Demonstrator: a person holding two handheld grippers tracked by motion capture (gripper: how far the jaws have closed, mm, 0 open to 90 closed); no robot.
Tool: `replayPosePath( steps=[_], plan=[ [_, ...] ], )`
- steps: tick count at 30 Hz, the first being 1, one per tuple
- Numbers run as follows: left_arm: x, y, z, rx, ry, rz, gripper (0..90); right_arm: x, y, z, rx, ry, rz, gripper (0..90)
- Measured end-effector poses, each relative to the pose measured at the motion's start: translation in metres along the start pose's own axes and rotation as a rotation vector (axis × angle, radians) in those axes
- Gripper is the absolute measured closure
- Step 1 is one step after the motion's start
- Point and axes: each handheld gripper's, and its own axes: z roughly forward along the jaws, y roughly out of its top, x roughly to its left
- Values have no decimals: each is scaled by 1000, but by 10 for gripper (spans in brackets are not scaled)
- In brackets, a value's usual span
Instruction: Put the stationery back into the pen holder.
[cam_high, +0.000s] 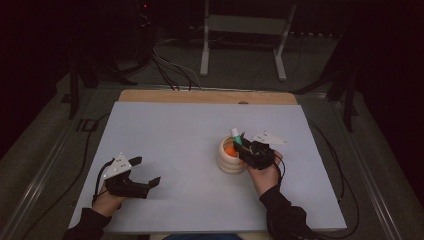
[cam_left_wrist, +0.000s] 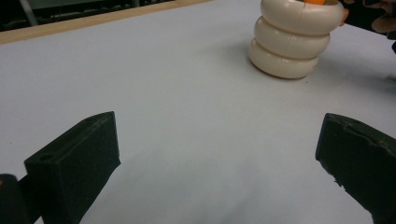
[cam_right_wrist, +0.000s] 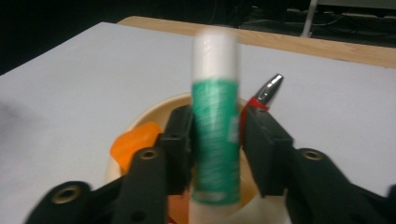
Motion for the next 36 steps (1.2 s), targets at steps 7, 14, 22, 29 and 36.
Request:
replayPosePath(
  steps=[7, 14, 22, 29, 36],
  plan=[
    [0, 0, 0, 1, 1, 1, 3, 3, 9, -11, -53, 0, -14, 539],
    [-1, 0, 0, 0, -2, 0, 2, 2, 23, -30, -122, 21, -7, 443],
    [-2, 0, 0, -4, -7, 3, 2, 5, 32, -37, -95, 68, -20, 103],
    [-2, 1, -1, -12, -10, 12, 2, 3, 36, -45, -100, 92, -63, 0],
    [-2, 0, -1, -21, -14, 14, 2, -6, 42, -57, -123, 116, -78, 0]
  ],
)
